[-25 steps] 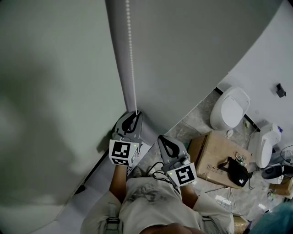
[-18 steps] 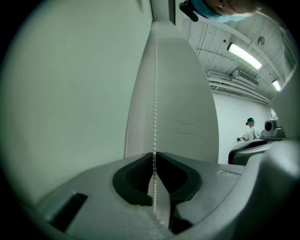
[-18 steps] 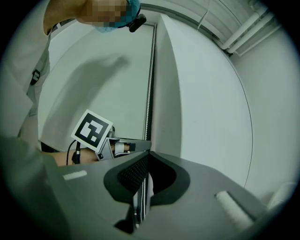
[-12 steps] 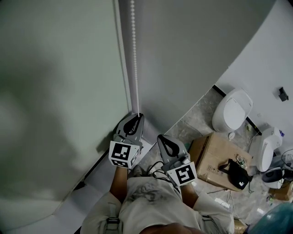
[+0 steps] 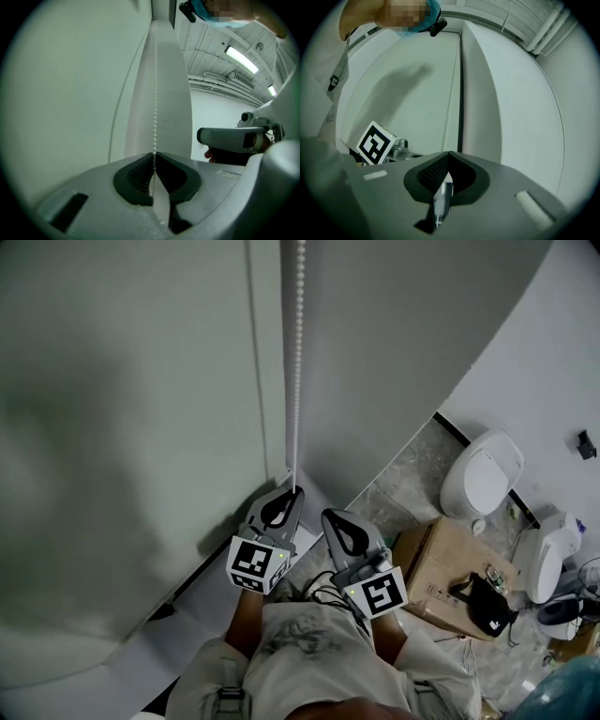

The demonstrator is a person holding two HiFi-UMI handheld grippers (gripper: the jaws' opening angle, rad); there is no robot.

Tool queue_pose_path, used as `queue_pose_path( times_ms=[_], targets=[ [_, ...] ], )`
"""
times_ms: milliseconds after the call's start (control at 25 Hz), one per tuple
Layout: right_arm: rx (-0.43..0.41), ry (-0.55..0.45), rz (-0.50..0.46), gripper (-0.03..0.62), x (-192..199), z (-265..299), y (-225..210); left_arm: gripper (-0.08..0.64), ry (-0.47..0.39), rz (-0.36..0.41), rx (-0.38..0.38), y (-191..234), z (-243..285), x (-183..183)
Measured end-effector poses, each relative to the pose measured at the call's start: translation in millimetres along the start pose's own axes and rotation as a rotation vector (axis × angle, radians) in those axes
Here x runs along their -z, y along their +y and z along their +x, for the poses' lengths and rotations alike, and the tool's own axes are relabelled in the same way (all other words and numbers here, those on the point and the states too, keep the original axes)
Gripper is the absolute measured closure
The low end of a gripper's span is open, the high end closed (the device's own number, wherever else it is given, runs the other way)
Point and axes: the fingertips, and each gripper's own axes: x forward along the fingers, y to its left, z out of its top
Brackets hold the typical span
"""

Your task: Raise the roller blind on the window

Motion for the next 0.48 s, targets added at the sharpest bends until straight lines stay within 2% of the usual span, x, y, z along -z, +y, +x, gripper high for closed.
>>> queue_pose_path(
  times_ms=[120, 360, 480],
  targets=[
    [-0.021, -0.030, 0.006, 0.581, -12.6, 2.7, 1.3, 0.540, 0.003, 0.004, 0.005, -8.9, -3.8, 3.1],
    [-0.081, -0.018, 0.011, 0.581, -31.1, 9.7, 2.4, 0.540, 0.017, 0.092, -0.021, -20.0, -7.2, -2.4],
    [-0.113, -0.062, 0.010, 0.574, -51.2, 18.3, 5.5, 0.540, 0.014, 0.091, -0.015, -23.2, -10.0, -2.8]
  ],
)
